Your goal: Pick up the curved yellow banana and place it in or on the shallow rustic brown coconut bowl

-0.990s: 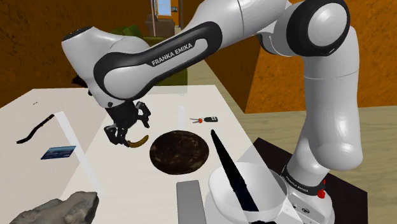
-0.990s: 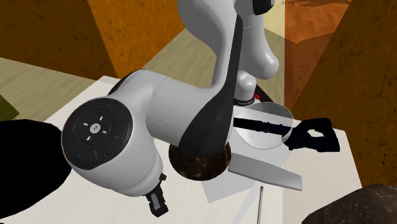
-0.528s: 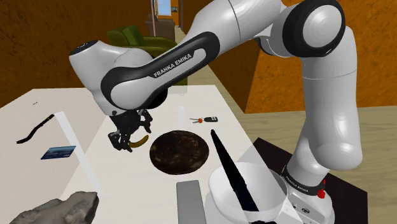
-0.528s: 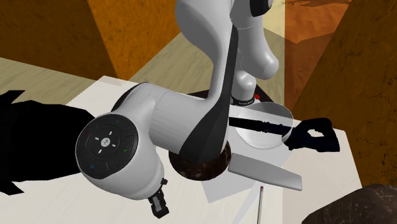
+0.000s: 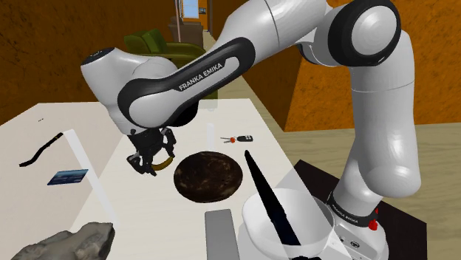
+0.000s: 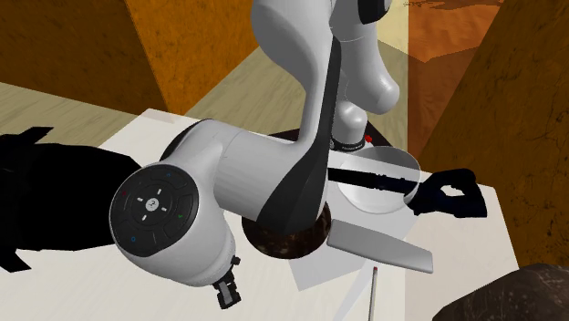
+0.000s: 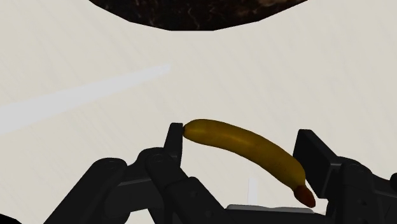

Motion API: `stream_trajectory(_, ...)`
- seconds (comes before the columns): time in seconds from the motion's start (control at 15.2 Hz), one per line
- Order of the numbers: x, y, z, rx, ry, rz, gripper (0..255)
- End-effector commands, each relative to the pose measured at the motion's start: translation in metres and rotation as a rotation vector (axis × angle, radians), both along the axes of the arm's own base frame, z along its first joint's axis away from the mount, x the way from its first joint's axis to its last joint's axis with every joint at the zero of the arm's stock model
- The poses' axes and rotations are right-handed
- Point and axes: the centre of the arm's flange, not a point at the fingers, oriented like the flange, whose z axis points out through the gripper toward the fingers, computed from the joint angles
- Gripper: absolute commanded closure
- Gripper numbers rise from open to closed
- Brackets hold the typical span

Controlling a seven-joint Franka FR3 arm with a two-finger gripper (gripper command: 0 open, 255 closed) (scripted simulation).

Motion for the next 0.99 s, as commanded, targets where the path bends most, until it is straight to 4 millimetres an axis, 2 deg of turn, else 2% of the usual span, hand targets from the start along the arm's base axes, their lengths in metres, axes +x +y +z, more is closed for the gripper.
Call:
stream_trajectory(0.0, 0.000, 0.000, 0.000, 0.000, 0.000, 0.000, 255)
stream_trajectory(0.4, 0.000, 0.000, 0.000, 0.000, 0.000, 0.000, 255)
stream_trajectory(0.92, 0.000, 0.000, 0.042, 0.000, 0.000, 0.000, 255)
